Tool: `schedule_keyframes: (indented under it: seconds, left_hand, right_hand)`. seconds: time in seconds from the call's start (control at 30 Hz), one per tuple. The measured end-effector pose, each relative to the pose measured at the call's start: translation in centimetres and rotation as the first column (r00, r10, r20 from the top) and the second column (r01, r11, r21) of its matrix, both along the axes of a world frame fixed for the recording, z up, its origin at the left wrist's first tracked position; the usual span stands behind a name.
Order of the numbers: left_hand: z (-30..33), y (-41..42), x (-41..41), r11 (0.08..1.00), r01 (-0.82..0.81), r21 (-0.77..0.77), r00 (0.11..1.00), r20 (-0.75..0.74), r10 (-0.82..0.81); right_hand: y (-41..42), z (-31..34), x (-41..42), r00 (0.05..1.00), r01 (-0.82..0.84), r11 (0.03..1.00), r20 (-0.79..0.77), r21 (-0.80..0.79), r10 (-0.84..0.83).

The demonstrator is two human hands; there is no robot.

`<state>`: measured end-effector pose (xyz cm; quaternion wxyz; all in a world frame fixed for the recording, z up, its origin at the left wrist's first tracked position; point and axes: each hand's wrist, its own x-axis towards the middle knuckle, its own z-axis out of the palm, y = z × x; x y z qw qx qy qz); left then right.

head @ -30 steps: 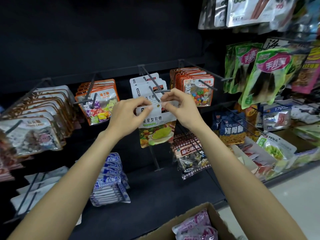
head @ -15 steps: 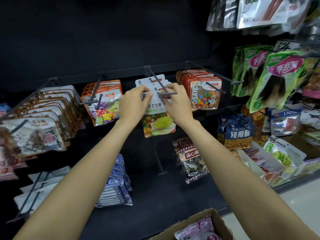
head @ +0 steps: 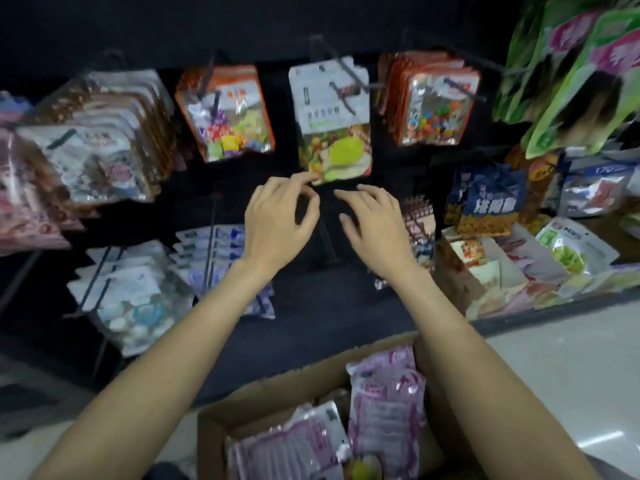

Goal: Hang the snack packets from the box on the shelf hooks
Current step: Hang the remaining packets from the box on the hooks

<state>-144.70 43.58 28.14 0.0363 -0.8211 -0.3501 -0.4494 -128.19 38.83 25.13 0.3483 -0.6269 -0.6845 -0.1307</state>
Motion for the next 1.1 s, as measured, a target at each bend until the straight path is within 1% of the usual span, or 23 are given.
schedule_keyframes:
  seconds: [0.1, 0.17, 0.2, 0.27, 0.33, 0.4, 0.43, 0.5, 0.57, 0.6, 0.73, 0.8, 0.87, 0.9, 0.93, 0.97, 1.0, 1.07, 1.1]
  left_hand:
    - [-4.9, -5.3, -4.0, 0.973, 0.086, -0.215, 0.995, -0.038, -0.097]
    - [-9.0, -8.2, -6.9, 0.915, 0.080, -0.395, 0.991, -0.064, -0.114]
    - [-11.3, -9.3, -8.2, 0.865, 0.049, -0.499, 0.990, -0.088, -0.107]
    - [-16.1, -11.6, -10.6, 0.721, -0.032, -0.692, 0.984, -0.149, -0.099]
    - [-20.5, -13.6, -12.3, 0.579, -0.086, -0.811, 0.982, -0.167, -0.089]
    - [-24.4, -15.1, -13.3, 0.439, -0.139, -0.888, 0.978, -0.191, -0.078]
    - [-26.2, -15.6, -13.5, 0.374, -0.180, -0.910, 0.970, -0.227, -0.084]
    - [-29.7, -16.3, -13.3, 0.287, -0.258, -0.923, 0.946, -0.301, -0.119]
    - [-32.8, -16.8, -12.5, 0.197, -0.281, -0.939, 0.933, -0.315, -0.172]
    - [-34.2, -17.1, -12.1, 0.166, -0.296, -0.941, 0.925, -0.325, -0.198]
    - [-38.7, -18.9, -11.5, 0.126, -0.391, -0.912, 0.882, -0.410, -0.232]
    - [-40.2, -20.2, -12.1, 0.063, -0.406, -0.912, 0.876, -0.408, -0.259]
    - [-41.3, -21.4, -12.8, -0.016, -0.392, -0.920, 0.882, -0.371, -0.290]
    - [-41.7, -21.9, -13.1, -0.041, -0.383, -0.923, 0.889, -0.357, -0.286]
    - [-41.9, -22.1, -13.5, -0.056, -0.379, -0.924, 0.897, -0.351, -0.270]
    - [-42.2, -22.2, -13.7, -0.070, -0.371, -0.926, 0.907, -0.345, -0.240]
    - [-42.4, -22.1, -13.9, -0.096, -0.356, -0.929, 0.921, -0.332, -0.206]
    - [-42.1, -21.6, -13.7, -0.145, -0.314, -0.938, 0.945, -0.293, -0.144]
    - [-41.8, -21.2, -13.4, -0.153, -0.289, -0.945, 0.955, -0.272, -0.122]
  right_hand:
    - [-6.2, -4.7, -2.2, 0.996, -0.077, 0.992, -0.050, -0.102, 0.073]
    - [-9.9, -8.4, -3.2, 0.993, -0.112, 0.974, -0.066, -0.197, 0.101]
    - [-11.3, -10.2, -3.5, 0.991, -0.127, 0.959, -0.074, -0.254, 0.112]
    - [-13.7, -14.2, -4.1, 0.990, -0.142, 0.896, -0.079, -0.420, 0.120]
    - [-15.2, -18.0, -4.4, 0.990, -0.139, 0.782, -0.088, -0.608, 0.108]
    - [-16.4, -21.6, -4.8, 0.988, -0.152, 0.662, -0.117, -0.734, 0.097]
    - [-16.8, -23.3, -5.0, 0.987, -0.159, 0.599, -0.125, -0.785, 0.099]
    - [-17.4, -26.7, -5.7, 0.987, -0.151, 0.468, -0.110, -0.871, 0.114]
    - [-17.5, -30.0, -6.4, 0.988, -0.116, 0.345, -0.073, -0.931, 0.136]
    - [-17.5, -31.6, -6.7, 0.988, -0.098, 0.300, -0.057, -0.949, 0.144]
    - [-17.1, -36.9, -7.7, 0.984, -0.076, 0.134, -0.052, -0.988, 0.168]
    - [-17.2, -39.0, -8.3, 0.974, -0.082, 0.068, -0.065, -0.994, 0.216]
    - [-17.7, -41.0, -8.8, 0.975, -0.082, -0.010, -0.082, -0.997, 0.209]
    - [-18.1, -41.9, -8.9, 0.978, -0.075, -0.044, -0.082, -0.996, 0.194]
    - [-18.4, -42.6, -9.1, 0.977, -0.055, -0.061, -0.067, -0.997, 0.205]
    - [-18.7, -43.3, -9.1, 0.974, -0.036, -0.056, -0.047, -0.998, 0.223]
    - [-18.9, -43.7, -9.1, 0.974, -0.029, -0.030, -0.035, -0.999, 0.225]
    - [-19.0, -42.9, -8.9, 0.986, -0.088, 0.059, -0.079, -0.994, 0.144]
    - [-18.9, -42.1, -8.7, 0.987, -0.147, 0.131, -0.136, -0.980, 0.084]
